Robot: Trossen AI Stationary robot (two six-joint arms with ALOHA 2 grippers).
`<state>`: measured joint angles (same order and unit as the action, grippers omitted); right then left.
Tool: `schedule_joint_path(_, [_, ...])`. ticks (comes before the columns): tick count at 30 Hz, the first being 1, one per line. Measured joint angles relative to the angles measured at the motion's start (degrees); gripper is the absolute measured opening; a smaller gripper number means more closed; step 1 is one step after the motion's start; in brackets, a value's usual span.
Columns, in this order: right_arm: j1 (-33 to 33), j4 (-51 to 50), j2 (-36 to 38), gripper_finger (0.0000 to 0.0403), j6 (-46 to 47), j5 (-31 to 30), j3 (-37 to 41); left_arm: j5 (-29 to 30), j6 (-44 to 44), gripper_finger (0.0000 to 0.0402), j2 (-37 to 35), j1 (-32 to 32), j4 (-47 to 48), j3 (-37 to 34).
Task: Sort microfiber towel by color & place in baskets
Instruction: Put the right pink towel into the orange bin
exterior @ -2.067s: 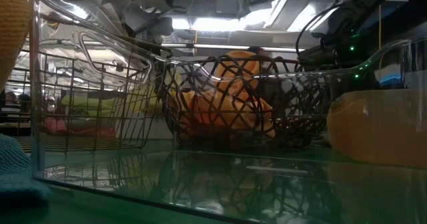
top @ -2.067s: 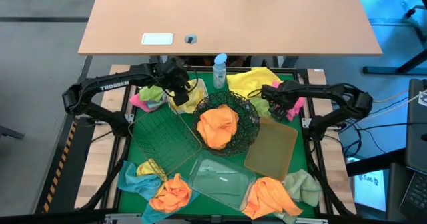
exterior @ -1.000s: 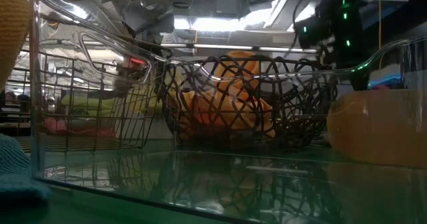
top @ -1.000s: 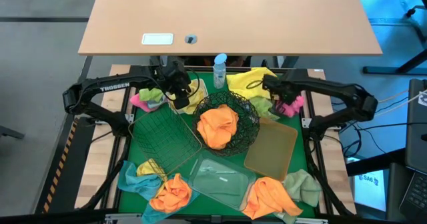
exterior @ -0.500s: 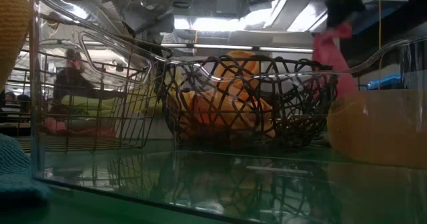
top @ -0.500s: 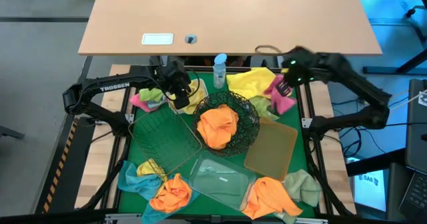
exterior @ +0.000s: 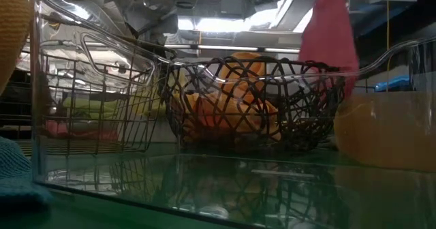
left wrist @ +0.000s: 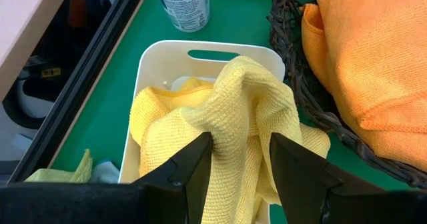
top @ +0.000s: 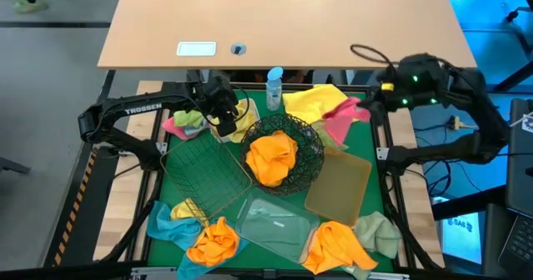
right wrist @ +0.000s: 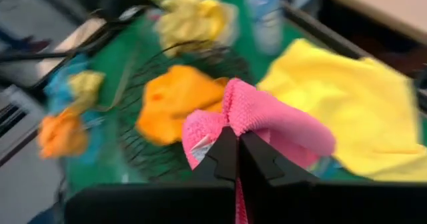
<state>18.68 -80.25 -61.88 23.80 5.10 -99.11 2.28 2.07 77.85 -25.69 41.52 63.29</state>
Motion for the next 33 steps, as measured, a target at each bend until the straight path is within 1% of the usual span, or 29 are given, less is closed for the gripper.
schedule_joint_path(2, [-4.81, 0.62, 0.13, 0.0000, 3.09, -1.10, 0.00, 0.00, 0.00, 0.0146, 0.01, 0.00, 0.00, 0.00])
schedule_joint_path(5, [-12.57, 1.93, -0.05, 0.0000, 7.26, -4.35, 0.00, 0.00, 0.00, 0.0146, -0.01, 0.00, 0.00, 0.00])
schedule_joint_path(11, [-26.37, 5.08, -1.42, 0.0000, 13.21, -8.79, 0.02, -0.02, 0.02, 0.0146, 0.01, 0.00, 0.00, 0.00])
schedule_joint_path(20, [-43.22, 5.21, -5.84, 0.0000, 24.44, -14.90, 0.02, 0.00, 0.04, 0.0146, -0.01, 0.00, 0.02, 0.00])
schedule_joint_path(24, [-49.49, 4.65, -7.54, 0.0000, 27.29, -18.46, 0.04, 0.00, 0.04, 0.0146, -0.01, 0.00, 0.02, 0.00])
schedule_joint_path(27, [-53.14, 0.91, -8.73, 0.0000, 30.17, -22.90, 0.04, 0.00, 0.04, 0.0146, 0.01, 0.02, 0.02, 0.00])
schedule_joint_path(30, [-55.00, -5.78, -10.54, 0.0000, 33.96, -27.06, 1.10, -0.02, 0.11, 0.0146, -0.01, 0.00, 0.00, 0.00])
schedule_joint_path(32, [-55.11, -9.67, -11.62, 0.0000, 37.15, -27.72, 3.28, 0.00, 0.13, 0.0146, -0.01, 0.02, 0.02, 0.00])
schedule_joint_path(33, [-55.08, -9.91, -11.98, 0.0000, 38.10, -27.41, 4.90, 0.00, 0.13, 0.0146, 0.00, 0.01, 0.02, 0.00])
